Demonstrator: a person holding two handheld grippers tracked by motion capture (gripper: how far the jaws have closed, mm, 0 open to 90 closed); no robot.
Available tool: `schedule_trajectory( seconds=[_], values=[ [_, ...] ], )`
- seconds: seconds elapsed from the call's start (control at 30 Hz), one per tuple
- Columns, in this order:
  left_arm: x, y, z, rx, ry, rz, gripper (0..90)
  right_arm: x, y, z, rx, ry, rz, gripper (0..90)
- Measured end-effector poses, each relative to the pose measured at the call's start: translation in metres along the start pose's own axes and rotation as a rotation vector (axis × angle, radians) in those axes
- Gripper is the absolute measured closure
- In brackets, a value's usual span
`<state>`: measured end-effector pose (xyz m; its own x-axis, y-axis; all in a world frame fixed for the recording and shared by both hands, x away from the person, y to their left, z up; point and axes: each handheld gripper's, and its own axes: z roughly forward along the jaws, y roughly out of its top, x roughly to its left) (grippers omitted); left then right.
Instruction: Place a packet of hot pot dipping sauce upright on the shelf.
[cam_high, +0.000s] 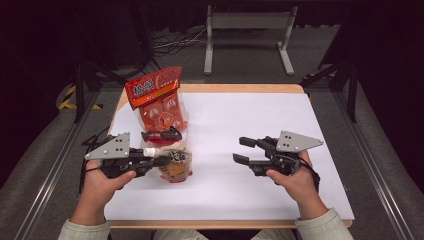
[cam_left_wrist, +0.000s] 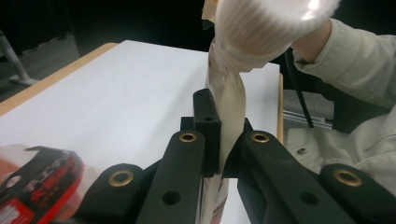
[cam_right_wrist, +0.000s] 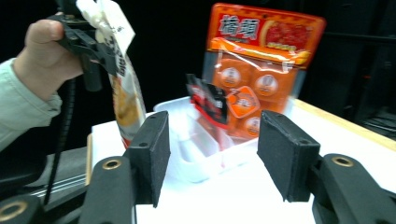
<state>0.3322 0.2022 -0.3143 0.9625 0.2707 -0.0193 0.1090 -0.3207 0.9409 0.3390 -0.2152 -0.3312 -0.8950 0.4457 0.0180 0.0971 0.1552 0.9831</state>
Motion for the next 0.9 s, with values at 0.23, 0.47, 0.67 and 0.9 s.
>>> schedule_trajectory(
  seconds=[0.23, 0.47, 0.67, 0.9],
  values=[
    [0.004, 0.0, -0.013, -0.02, 0.067, 0.006, 88.7, -0.01, -0.002, -0.021, -0.007, -0.088, 0.007, 42.4],
    [0.013, -0.002, -0.023, -0.044, 0.101, 0.006, 88.8, -0.018, -0.006, -0.035, -0.007, -0.139, 0.025, 42.2],
    [0.024, -0.003, -0.025, -0.069, 0.131, -0.014, 88.8, -0.02, -0.009, -0.046, -0.017, -0.181, 0.051, 40.1],
    [0.03, -0.003, -0.023, -0.075, 0.2, -0.02, 88.9, -0.025, -0.015, -0.052, 0.009, -0.225, 0.048, 40.5]
  ],
)
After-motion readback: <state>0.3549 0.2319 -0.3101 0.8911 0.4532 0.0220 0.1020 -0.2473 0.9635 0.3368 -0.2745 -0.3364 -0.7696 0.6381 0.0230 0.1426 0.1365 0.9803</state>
